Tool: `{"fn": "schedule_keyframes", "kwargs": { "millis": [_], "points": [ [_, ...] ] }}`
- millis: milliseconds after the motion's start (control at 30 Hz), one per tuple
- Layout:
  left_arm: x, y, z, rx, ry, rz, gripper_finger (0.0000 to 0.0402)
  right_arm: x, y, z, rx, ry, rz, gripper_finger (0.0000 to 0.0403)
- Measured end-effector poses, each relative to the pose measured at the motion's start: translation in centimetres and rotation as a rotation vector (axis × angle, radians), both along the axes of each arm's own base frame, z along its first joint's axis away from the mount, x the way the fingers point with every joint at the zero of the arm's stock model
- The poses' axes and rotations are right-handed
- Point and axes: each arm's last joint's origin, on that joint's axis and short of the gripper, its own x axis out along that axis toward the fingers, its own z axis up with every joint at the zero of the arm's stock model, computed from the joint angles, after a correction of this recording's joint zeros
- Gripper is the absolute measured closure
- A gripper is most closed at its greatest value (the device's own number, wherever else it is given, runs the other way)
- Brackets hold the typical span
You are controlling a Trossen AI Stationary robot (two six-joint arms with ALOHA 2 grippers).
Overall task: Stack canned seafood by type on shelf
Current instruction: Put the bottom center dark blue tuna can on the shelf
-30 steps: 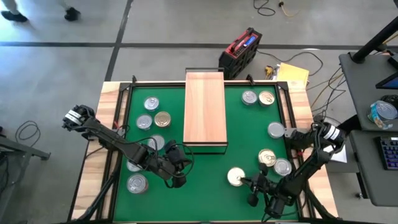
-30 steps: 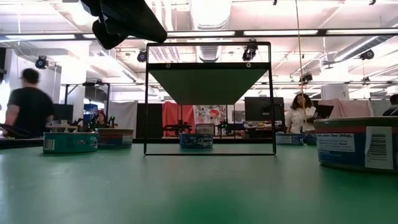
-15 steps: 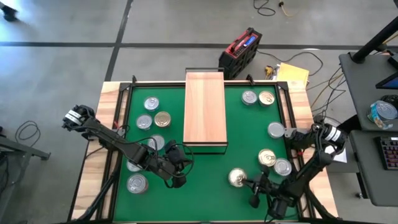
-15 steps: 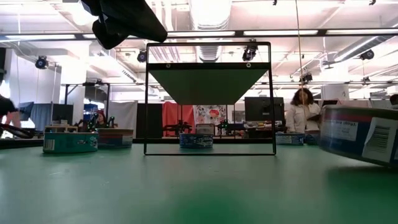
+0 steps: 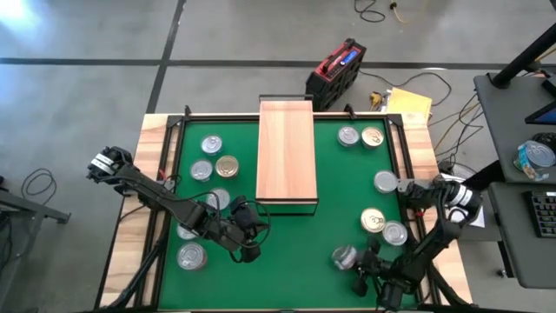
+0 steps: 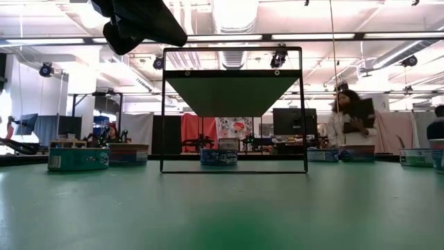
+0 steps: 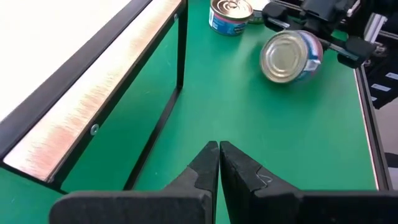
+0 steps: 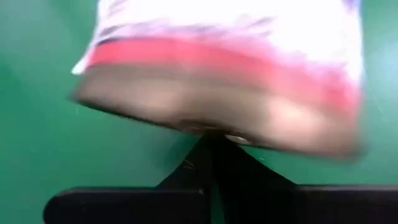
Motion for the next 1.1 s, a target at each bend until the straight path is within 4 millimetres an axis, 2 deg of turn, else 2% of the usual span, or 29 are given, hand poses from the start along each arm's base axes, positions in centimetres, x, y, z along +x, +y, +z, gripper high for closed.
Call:
{"fn": "schedule_keyframes", "kwargs": {
  "millis": [333,467,633,800,867,967,1100],
  "points": [
    [0.0,-0.1,0.0,0.012,-0.011,0.014,0.0401,0.5,0.6,2.3,-0.084,0.080,0.047,0.0394],
    [0.0,-0.1,0.0,0.010,-0.014,0.014,0.0401,0.5,1.1,3.9,-0.110,0.217,0.069,0.0394],
    [0.0,-0.1,0.1,0.008,-0.018,0.014,0.0401,0.4,1.8,8.9,-0.149,0.433,0.213,0.0394],
    [0.1,-0.1,0.2,0.004,-0.029,0.012,0.0401,1.4,1.1,15.0,-0.206,0.504,0.534,0.0394],
    [0.1,-0.1,0.2,0.008,-0.028,0.009,0.0401,2.3,0.5,16.9,-0.258,0.501,0.677,0.0394],
    [0.1,-0.1,0.2,0.010,-0.028,0.007,0.0401,4.3,-1.2,19.0,-0.279,0.485,0.762,0.0394],
    [-0.2,-0.3,0.6,0.028,-0.030,-0.014,0.0401,8.2,-4.7,20.7,-0.110,0.533,0.827,0.0394]
  ]
}}
